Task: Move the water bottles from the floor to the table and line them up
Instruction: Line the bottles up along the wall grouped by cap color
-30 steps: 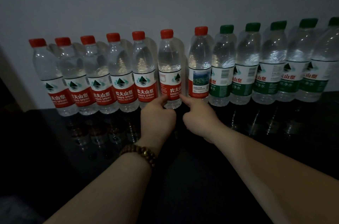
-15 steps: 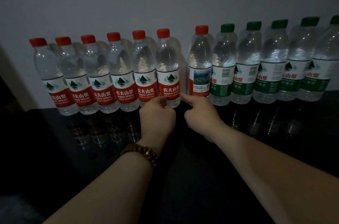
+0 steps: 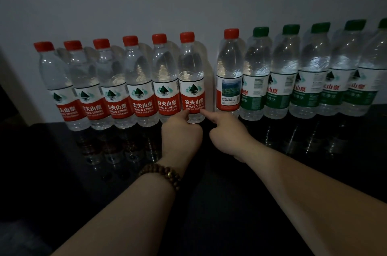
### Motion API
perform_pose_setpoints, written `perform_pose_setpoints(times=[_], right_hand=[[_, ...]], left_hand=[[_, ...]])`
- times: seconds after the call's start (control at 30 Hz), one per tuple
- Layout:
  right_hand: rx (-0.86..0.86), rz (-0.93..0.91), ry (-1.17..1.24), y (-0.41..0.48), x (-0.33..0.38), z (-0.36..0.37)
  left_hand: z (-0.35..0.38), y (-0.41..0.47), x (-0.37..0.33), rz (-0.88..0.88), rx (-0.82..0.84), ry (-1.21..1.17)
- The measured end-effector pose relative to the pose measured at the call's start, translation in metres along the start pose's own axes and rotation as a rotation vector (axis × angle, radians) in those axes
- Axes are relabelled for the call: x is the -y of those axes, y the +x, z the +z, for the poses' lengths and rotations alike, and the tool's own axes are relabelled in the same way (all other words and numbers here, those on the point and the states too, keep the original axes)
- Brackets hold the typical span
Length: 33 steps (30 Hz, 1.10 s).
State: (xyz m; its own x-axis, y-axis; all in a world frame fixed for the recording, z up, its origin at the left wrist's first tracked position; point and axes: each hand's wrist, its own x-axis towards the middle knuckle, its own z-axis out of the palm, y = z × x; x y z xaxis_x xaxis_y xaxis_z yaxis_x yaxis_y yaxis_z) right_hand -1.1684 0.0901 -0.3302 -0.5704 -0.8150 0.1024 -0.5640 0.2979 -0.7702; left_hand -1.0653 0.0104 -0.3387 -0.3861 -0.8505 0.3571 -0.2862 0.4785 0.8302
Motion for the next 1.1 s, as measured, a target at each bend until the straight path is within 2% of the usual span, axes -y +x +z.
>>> perform_pose_setpoints(times=[0.4,0.57,0.8,1.1], right_hand=[[0.025,-0.016,0.017,-0.0004,-0.0012,0.0015],[0.026,-0.020,0.024,-0.0004,-0.0014,0.0021],[-0.094,-0.030,0.136,0.0005,-0.0033,0.0022],[0.007,-0.033,-0.026,0.0018,-0.0023,0.0004]], left_hand=[[-0.0017,0.0000,-0.0011,-0.008,0.039,0.016],[-0.0029,-0.0008,-0.0015,0.000,0.007,0.008],[-0.0026,0.0002,-0.0009,0.026,-0.013,-0.009],[-0.0023,0.0008,0.0002,0.012,0.025,-0.023]])
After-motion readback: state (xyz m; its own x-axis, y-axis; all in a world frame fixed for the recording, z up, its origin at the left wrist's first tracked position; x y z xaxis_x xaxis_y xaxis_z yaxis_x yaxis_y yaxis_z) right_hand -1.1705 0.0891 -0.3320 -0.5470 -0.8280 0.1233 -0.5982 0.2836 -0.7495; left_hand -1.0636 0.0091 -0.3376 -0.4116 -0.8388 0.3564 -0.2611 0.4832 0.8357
